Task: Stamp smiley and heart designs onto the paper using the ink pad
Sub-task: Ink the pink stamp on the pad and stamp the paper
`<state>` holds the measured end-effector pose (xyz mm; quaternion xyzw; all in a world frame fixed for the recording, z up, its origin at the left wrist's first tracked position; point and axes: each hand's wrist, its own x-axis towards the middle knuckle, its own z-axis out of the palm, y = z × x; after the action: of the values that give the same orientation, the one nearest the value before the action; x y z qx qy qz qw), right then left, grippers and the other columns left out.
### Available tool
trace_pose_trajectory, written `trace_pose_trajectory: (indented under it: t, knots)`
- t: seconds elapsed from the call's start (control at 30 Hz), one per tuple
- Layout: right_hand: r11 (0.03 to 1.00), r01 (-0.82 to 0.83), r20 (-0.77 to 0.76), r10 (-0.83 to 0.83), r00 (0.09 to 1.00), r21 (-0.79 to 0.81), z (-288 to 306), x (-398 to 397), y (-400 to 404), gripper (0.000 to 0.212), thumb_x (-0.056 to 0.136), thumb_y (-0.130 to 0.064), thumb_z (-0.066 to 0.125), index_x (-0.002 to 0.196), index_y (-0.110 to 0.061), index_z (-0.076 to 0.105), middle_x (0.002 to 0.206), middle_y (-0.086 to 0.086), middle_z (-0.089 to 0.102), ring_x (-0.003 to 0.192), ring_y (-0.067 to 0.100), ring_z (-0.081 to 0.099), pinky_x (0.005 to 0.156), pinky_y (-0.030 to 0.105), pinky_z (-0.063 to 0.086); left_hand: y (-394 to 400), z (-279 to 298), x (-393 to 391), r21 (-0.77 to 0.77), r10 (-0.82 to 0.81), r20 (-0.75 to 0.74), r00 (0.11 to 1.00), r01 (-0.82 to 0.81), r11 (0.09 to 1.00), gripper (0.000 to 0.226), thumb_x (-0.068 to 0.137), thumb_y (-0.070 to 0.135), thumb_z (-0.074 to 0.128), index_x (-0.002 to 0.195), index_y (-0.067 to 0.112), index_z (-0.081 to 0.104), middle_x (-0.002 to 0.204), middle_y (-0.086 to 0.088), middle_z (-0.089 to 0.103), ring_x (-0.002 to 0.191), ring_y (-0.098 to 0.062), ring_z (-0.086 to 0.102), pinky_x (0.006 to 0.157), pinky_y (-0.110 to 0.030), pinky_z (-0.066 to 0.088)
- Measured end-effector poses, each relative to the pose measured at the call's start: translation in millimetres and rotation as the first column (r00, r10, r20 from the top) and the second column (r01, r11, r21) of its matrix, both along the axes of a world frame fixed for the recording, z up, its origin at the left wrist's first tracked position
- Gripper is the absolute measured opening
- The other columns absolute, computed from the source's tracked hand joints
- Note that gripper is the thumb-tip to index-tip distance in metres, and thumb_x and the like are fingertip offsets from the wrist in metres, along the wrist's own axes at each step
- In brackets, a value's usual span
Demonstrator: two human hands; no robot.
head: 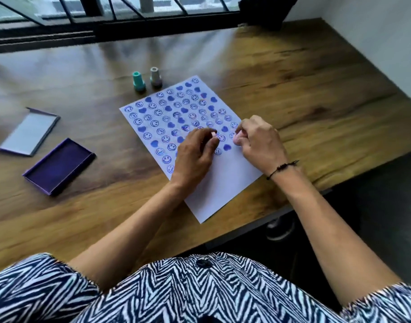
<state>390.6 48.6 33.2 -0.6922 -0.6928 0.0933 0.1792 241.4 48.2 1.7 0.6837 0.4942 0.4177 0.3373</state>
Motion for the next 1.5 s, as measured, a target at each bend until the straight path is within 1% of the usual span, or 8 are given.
trace_pose_trajectory:
  t: [0.23,0.47,0.67,0.77,0.97,1.17,1.37,1.5]
  knots:
    - [0.998,-0.059,0.152,0.057,0.987,0.012,-2,-2,1,0.013,0.084,-0.009,0.053,0.094,-0.004,0.058,0.103,0.018,0.057,0.087,0.04,0.06,0.071,0.042,0.047,1,-1,1,0.01,0.007,-0.038,0.999,-0.007,1.0,0.024,0.089,0.016,0.052,0.108,0.004,0.058,0.107,-0.016,0.064,0.097,-0.018,0.055,0.078,-0.014,0.033]
    - [0.996,-0.088,0.197,0.082,0.977,0.02,-1,-2,0,0.012,0.085,-0.008,0.052,0.094,-0.002,0.058,0.101,0.02,0.058,0.084,0.04,0.061,0.068,0.04,0.047,2,-1,1,0.017,0.011,-0.058,0.998,-0.01,1.0,0.025,0.089,0.017,0.052,0.109,0.004,0.058,0.107,-0.017,0.064,0.098,-0.024,0.057,0.078,-0.016,0.035]
    - [0.995,-0.102,0.248,0.096,0.964,0.013,-2,-3,2,0.013,0.086,-0.005,0.049,0.095,-0.003,0.058,0.1,0.019,0.057,0.088,0.038,0.059,0.068,0.039,0.047,3,-1,0,0.005,0.005,-0.051,0.999,-0.005,1.0,0.025,0.089,0.017,0.052,0.109,0.004,0.058,0.106,-0.016,0.064,0.096,-0.021,0.057,0.077,-0.015,0.035]
    - [0.99,-0.136,0.287,0.125,0.95,0.02,-3,-3,5,0.018,0.083,0.001,0.047,0.095,-0.003,0.06,0.096,0.02,0.059,0.094,0.035,0.054,0.074,0.04,0.045,2,0,0,-0.005,0.001,-0.046,0.999,-0.001,1.0,0.025,0.089,0.017,0.052,0.109,0.004,0.058,0.105,-0.016,0.064,0.093,-0.015,0.054,0.077,-0.015,0.035]
    - [0.99,-0.137,0.234,0.136,0.963,-0.014,-2,-4,10,0.021,0.079,0.005,0.048,0.093,-0.003,0.06,0.093,0.019,0.058,0.094,0.035,0.052,0.071,0.041,0.05,1,2,-1,-0.029,-0.008,-0.032,0.999,0.008,1.0,0.025,0.089,0.018,0.052,0.11,0.006,0.058,0.104,-0.014,0.064,0.093,-0.019,0.057,0.078,-0.023,0.04]
    - [0.992,-0.117,0.182,0.124,0.975,-0.046,2,-7,12,0.021,0.076,0.006,0.047,0.09,-0.005,0.06,0.09,0.019,0.058,0.081,0.038,0.058,0.064,0.038,0.047,2,1,0,-0.034,-0.015,-0.024,1.0,0.014,0.999,0.024,0.089,0.019,0.051,0.109,0.007,0.058,0.103,-0.013,0.064,0.09,-0.016,0.055,0.077,-0.024,0.04]
    - [0.994,-0.094,0.149,0.101,0.984,-0.054,1,-7,10,0.019,0.076,0.004,0.047,0.087,-0.007,0.058,0.091,0.018,0.057,0.08,0.038,0.057,0.064,0.039,0.046,2,-1,1,-0.023,0.002,-0.02,1.0,-0.003,1.0,0.023,0.089,0.017,0.052,0.108,0.005,0.058,0.104,-0.013,0.064,0.09,-0.011,0.051,0.075,-0.003,0.032]
    - [0.994,-0.081,0.169,0.092,0.981,-0.068,0,-7,11,0.016,0.076,0.004,0.047,0.083,-0.008,0.056,0.089,0.016,0.056,0.078,0.038,0.058,0.064,0.039,0.047,1,-1,1,-0.022,0.006,-0.018,1.0,-0.007,1.0,0.024,0.089,0.017,0.052,0.108,0.005,0.058,0.105,-0.014,0.064,0.091,-0.01,0.051,0.075,-0.007,0.034]
